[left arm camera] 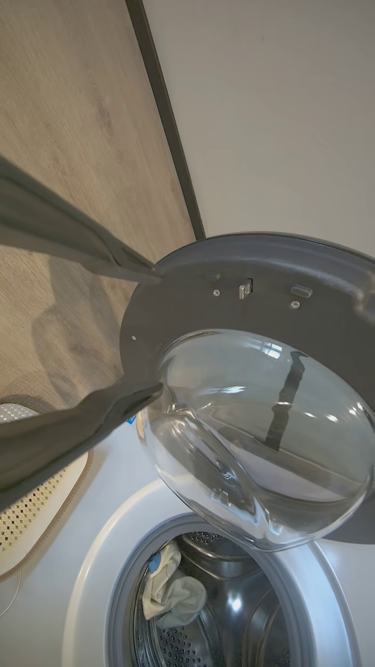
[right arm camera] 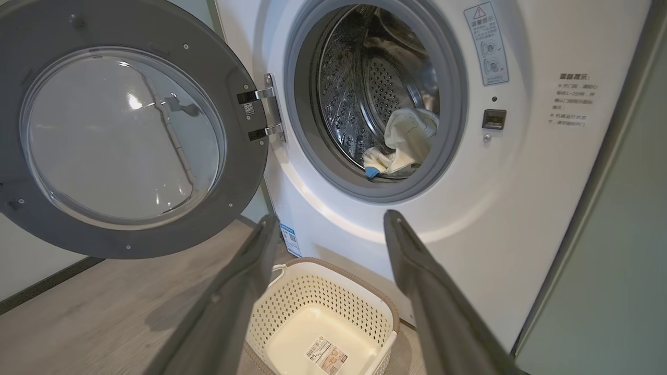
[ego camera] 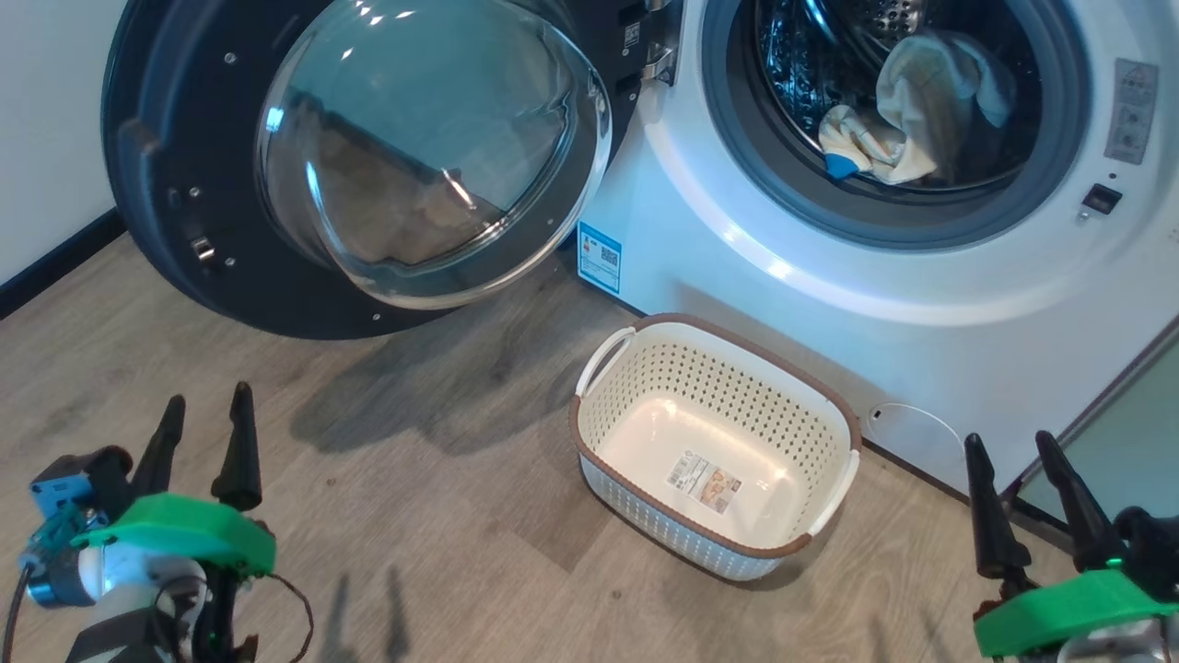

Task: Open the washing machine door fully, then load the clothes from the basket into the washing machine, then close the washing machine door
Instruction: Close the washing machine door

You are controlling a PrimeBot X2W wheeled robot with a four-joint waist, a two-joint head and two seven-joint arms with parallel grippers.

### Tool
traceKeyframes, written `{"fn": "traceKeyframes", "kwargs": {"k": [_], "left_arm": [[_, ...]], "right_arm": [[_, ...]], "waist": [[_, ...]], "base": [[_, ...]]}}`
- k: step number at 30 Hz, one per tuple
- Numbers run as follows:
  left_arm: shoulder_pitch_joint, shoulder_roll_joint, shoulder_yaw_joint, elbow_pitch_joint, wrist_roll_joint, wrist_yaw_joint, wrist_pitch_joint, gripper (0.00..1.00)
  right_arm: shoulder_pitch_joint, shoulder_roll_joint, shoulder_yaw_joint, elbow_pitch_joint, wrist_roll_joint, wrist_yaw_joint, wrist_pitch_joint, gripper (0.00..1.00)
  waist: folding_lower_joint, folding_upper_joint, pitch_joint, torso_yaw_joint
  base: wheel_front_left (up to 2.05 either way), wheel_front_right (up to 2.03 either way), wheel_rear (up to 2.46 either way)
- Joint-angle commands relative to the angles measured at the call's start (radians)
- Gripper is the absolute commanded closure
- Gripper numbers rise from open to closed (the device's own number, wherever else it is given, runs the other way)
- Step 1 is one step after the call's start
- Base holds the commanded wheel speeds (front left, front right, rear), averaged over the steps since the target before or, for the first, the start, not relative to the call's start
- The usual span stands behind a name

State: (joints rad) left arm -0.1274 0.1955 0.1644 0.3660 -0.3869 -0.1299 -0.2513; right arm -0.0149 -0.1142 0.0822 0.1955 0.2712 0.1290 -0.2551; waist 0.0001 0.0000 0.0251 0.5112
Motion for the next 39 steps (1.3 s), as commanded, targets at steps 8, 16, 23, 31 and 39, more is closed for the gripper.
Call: {"fn": "traceKeyframes", "kwargs": {"k": [8, 16, 23, 31, 39], "left_arm": [[-0.021, 0.002, 0.071, -0.064, 0.001, -0.001, -0.010, 0.64], [-0.026, -0.030, 0.156, -0.059, -0.180, -0.001, -0.010, 1.00], [-0.099, 0.017, 0.270, 0.055, -0.526, -0.001, -0.005, 1.00], [-0.295, 0.156, 0.392, 0.280, -0.844, -0.001, 0.122, 1.00], [-0.532, 0.311, 0.459, 0.555, -0.958, 0.027, 0.214, 1.00]], "right_arm": [[-0.072, -0.028, 0.041, -0.013, 0.006, 0.002, -0.007, 0.00], [-0.061, -0.029, 0.038, -0.012, 0.010, 0.002, -0.007, 0.00], [-0.026, -0.024, 0.020, -0.018, 0.006, 0.002, -0.007, 0.00], [0.030, -0.015, -0.007, -0.031, -0.003, 0.002, -0.007, 0.00], [0.039, -0.027, 0.004, -0.033, -0.007, 0.002, -0.007, 0.00]], "waist": [[-0.0001, 0.0000, 0.004, 0.003], [-0.0001, 0.0000, -0.008, -0.003], [-0.0001, 0.0000, -0.031, -0.016], [-0.0001, 0.0000, -0.056, -0.034], [-0.0001, 0.0000, -0.034, -0.086]], "base": [[0.00, 0.00, 0.00], [0.00, 0.00, 0.00], [0.00, 0.00, 0.00], [0.00, 0.00, 0.00], [0.00, 0.00, 0.00]]}}
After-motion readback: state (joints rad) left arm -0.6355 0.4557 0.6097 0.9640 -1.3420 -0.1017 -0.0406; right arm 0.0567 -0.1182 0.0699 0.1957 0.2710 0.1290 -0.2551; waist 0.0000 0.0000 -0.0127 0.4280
